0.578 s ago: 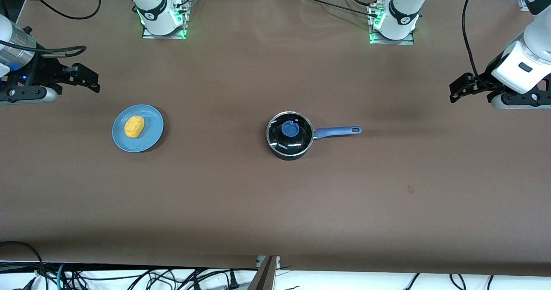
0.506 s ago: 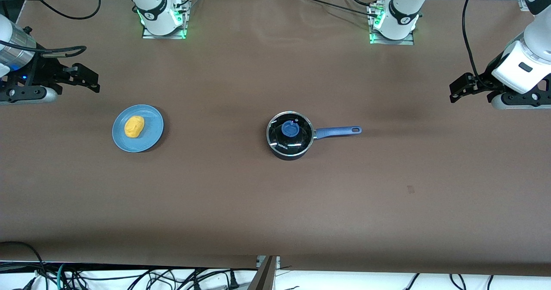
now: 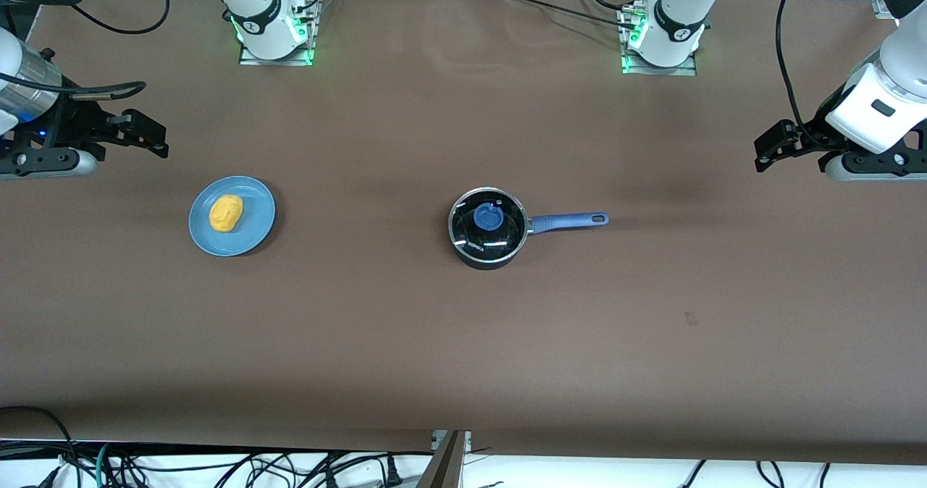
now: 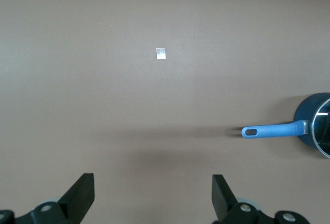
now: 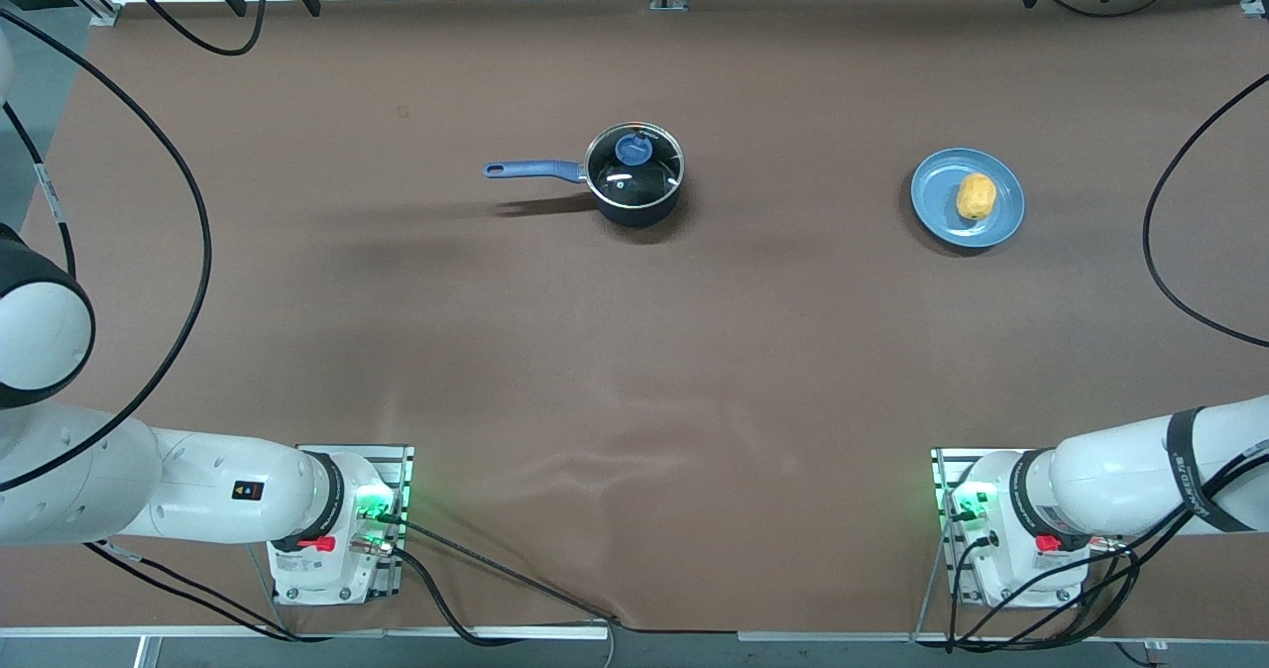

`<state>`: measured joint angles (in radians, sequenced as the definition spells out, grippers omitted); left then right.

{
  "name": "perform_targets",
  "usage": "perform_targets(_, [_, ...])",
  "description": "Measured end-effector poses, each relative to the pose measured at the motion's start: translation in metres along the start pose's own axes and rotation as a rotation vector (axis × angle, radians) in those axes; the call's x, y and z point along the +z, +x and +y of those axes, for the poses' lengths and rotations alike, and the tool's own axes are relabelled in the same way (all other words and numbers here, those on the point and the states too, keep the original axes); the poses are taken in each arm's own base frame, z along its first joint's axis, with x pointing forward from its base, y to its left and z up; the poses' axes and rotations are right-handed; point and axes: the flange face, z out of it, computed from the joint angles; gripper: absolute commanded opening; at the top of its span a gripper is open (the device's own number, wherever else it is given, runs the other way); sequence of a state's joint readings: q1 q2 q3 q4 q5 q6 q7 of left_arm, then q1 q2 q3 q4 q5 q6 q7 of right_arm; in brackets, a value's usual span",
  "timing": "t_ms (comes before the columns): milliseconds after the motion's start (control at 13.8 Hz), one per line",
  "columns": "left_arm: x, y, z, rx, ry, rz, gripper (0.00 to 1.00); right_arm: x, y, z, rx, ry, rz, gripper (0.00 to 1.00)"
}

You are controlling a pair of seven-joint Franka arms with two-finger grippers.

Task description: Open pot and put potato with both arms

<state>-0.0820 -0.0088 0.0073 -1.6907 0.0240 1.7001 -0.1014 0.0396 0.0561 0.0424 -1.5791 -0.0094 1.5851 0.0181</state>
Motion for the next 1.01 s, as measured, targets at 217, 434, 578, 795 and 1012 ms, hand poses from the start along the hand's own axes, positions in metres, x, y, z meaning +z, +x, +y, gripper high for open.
perform_targets(217, [0.0002, -0.0007, 0.003, -0.003, 0.0, -0.004, 1.0, -0.0007, 0.0007, 0.0003, 0.0, 0.0, 0.002, 1.0])
perform_targets(434, [0.0, -0.0007, 0.0025, -0.004, 0.0, -0.004, 1.0, -0.0022, 0.001, 0.0003, 0.001, 0.0, 0.005, 1.0])
perform_targets(578, [0.0, -0.0007, 0.0023, -0.005, 0.0, -0.004, 1.0, -0.0023, 0.0011, 0.0003, 0.001, 0.0, 0.005, 1.0])
perform_targets(795, [0.0002, -0.001, 0.0022, -0.008, 0.0, -0.007, 1.0, -0.0022, 0.0011, 0.0003, 0.001, 0.0, 0.005, 1.0])
perform_targets(1012, [0.0003, -0.0011, 0.0024, -0.008, 0.0, -0.008, 1.0, -0.0022, 0.0011, 0.0004, 0.001, 0.0, 0.005, 1.0])
